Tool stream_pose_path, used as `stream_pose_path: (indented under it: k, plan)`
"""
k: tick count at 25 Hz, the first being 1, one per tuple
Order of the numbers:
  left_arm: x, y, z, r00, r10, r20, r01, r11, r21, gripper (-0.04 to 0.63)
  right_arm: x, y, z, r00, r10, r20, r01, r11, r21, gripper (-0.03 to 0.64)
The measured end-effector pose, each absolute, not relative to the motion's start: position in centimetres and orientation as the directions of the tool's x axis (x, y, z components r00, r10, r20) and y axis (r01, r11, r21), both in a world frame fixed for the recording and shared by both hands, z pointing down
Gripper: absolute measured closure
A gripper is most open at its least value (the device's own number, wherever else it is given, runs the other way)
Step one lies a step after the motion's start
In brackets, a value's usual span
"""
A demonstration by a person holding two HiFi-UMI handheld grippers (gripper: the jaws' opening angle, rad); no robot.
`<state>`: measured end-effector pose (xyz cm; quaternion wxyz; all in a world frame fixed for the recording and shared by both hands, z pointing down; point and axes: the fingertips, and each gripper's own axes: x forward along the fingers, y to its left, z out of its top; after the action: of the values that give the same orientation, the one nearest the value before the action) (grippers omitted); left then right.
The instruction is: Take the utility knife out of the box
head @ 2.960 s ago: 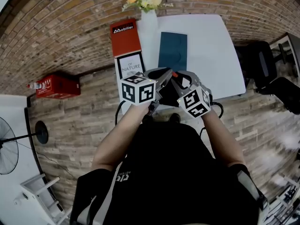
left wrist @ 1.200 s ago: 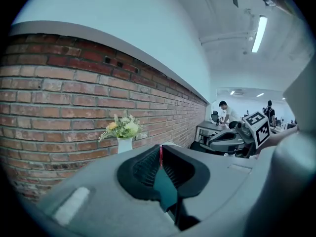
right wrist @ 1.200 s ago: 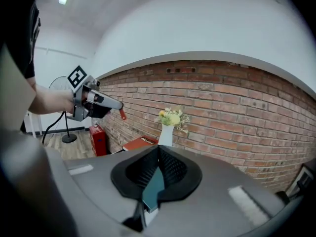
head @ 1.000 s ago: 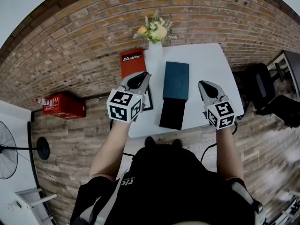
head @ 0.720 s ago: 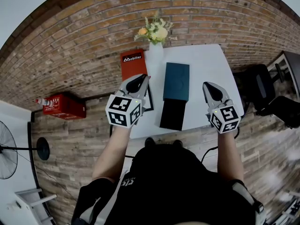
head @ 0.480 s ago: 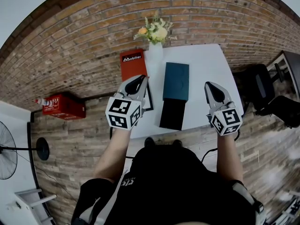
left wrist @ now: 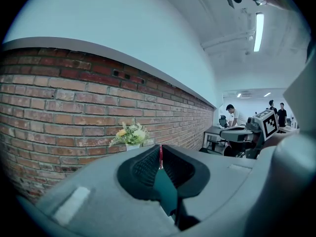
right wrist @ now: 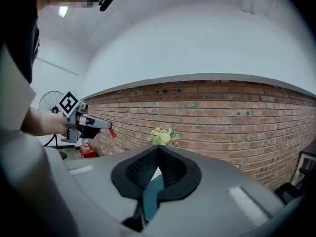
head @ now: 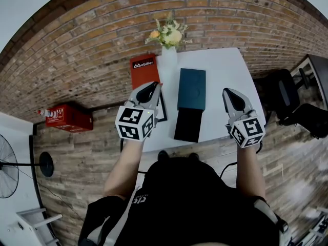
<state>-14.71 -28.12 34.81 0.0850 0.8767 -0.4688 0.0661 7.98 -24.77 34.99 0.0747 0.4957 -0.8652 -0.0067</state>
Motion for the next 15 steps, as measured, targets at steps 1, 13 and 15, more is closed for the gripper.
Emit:
stream_pose_path:
  k: [1, 13, 15]
  plan:
    - [-14.7, -28.2, 34.8, 0.552, -0.810, 0.197, -0.833, -0.546, 0.087, 0.575, 7.9, -24.8, 35.0, -0.499, -0.858, 0.124, -0.856, 0.510, 0.084, 0.618]
    - [-14.8, -28.8, 34.6, 0.556, -0.809, 0.192, -0.830, -0.551, 0.084, 0.575, 7.0, -25.7, 34.7, -0.517, -0.848, 0.118, -0.845, 0.528, 0.083, 0.618]
    - [-14.8, -28.9, 34.4, 0.555, -0.810, 0.190, -0.831, -0.550, 0.082, 0.575, 6.9, -25.8, 34.5, -0.520, -0.847, 0.114, -0.844, 0.529, 0.083, 0.618]
